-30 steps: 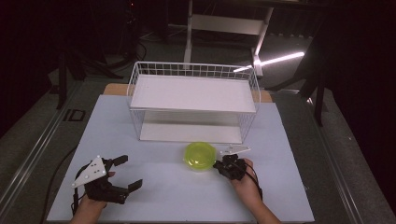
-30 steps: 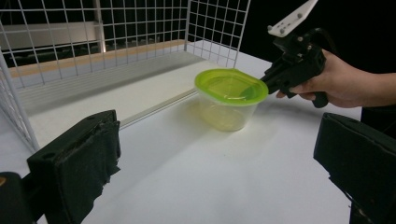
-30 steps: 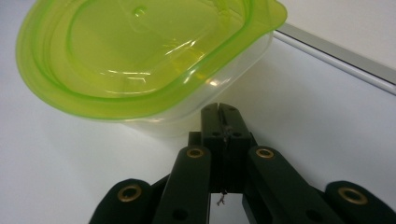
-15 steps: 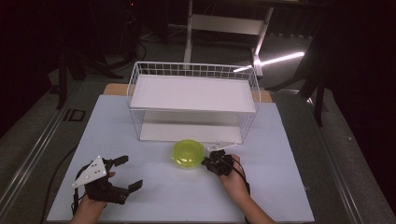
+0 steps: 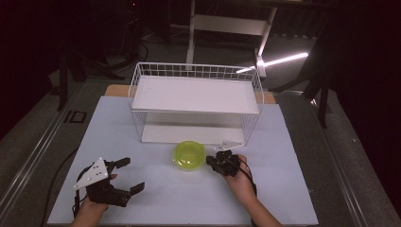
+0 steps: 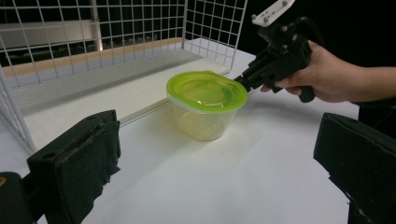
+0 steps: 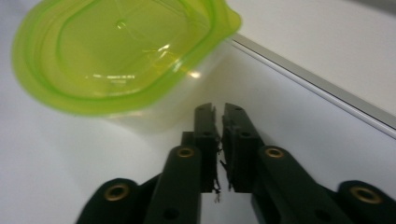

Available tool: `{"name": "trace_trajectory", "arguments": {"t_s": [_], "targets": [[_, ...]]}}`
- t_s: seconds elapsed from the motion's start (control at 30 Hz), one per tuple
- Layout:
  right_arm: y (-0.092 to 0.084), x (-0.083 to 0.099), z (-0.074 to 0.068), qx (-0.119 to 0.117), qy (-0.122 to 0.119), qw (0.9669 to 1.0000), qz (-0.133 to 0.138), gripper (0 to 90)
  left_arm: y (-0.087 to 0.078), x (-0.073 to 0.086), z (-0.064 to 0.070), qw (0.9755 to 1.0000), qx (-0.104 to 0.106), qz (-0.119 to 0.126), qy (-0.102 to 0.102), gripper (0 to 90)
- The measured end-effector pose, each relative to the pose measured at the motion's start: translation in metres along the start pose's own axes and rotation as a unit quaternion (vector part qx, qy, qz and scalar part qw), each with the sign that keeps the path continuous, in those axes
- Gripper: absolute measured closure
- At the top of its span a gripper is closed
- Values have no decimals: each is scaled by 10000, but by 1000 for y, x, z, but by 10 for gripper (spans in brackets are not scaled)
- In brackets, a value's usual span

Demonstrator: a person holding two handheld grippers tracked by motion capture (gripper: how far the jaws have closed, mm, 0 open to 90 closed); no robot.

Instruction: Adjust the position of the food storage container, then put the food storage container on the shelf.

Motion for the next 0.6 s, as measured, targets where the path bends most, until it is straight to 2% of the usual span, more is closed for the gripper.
{"name": "trace_trajectory", "arguments": {"t_s": [0.1,0.13,0.2,0.23,0.27,0.37,0.4,0.5,0.6], "targets": [[-14,7,0,-65,75,10000,-9,647,0,-1,1,9998,-121,-33,143,15],[-18,9,-1,-56,44,10000,-18,609,0,-1,0,9998,-125,-6,134,15],[-25,12,-4,-32,-41,10000,34,518,0,-2,0,9999,-57,35,135,16],[-25,12,-4,-32,-41,10000,34,518,0,-2,0,9999,-57,35,135,16],[-29,13,-5,-45,-65,10000,61,462,1,-3,1,9997,36,123,183,16],[-41,12,-11,-82,-19,9996,262,321,3,-4,3,9997,151,178,117,16],[-44,12,-14,-200,-56,9993,297,263,4,-4,3,9997,165,168,113,15],[-53,6,-22,-260,-124,9982,526,195,9,-4,5,9998,164,53,132,16],[-58,-1,-27,-330,-215,9970,662,127,12,-8,11,9995,315,20,83,16]]}}
Point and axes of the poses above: each handheld gripper's, and its own axes: y roughly forward along the jaws, x roughly out of its underside, z roughly to its right, the point moved 5 cm from there along y, roughly forward along the jaws, and after that the axes turned 6 degrees about -y, right-handed, at the moved point
